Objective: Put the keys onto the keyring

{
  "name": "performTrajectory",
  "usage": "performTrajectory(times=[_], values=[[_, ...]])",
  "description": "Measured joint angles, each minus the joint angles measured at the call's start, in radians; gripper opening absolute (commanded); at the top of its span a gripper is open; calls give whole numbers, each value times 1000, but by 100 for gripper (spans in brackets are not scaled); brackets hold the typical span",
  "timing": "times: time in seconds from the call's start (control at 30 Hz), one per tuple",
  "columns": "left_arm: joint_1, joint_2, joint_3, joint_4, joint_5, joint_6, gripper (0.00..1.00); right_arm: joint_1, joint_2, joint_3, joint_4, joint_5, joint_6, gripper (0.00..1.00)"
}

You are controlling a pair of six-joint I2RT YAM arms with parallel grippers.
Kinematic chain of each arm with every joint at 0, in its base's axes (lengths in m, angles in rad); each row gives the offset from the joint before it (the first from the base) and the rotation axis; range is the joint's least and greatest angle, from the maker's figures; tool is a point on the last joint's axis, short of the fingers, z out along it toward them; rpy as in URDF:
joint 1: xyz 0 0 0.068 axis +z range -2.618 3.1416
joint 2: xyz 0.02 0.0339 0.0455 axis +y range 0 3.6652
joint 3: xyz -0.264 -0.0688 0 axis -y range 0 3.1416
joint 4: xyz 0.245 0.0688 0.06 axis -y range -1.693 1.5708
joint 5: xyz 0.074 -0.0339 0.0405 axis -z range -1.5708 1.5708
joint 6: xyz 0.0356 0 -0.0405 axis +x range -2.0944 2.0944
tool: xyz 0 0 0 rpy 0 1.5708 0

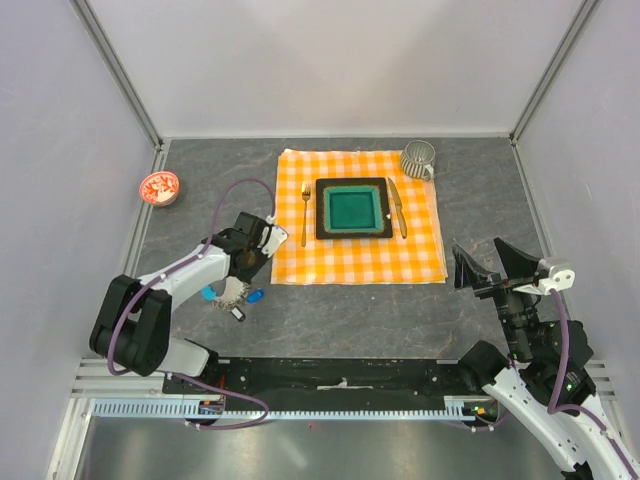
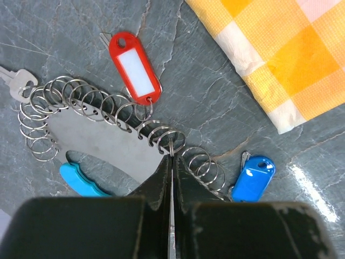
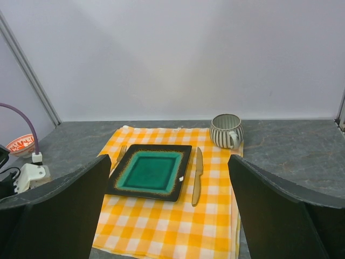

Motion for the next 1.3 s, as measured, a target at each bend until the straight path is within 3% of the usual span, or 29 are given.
performTrajectory(times=[0.3,0.53,0.73,0.97,1.3], values=[[0,-191,-1,-16,4,0,2,0,72,9,11,-113,3,98],[0,-481,-2,-47,93,5,2,0,352,115,10,-383,30,98],[-22,-669,-2,-56,296,32,2,0,614,209,13,-585,67,98],[-70,-686,32,-78,508,47,2,0,835,203,101,-764,101,98],[-190,-597,99,-78,660,55,2,0,903,113,346,-960,33,97]])
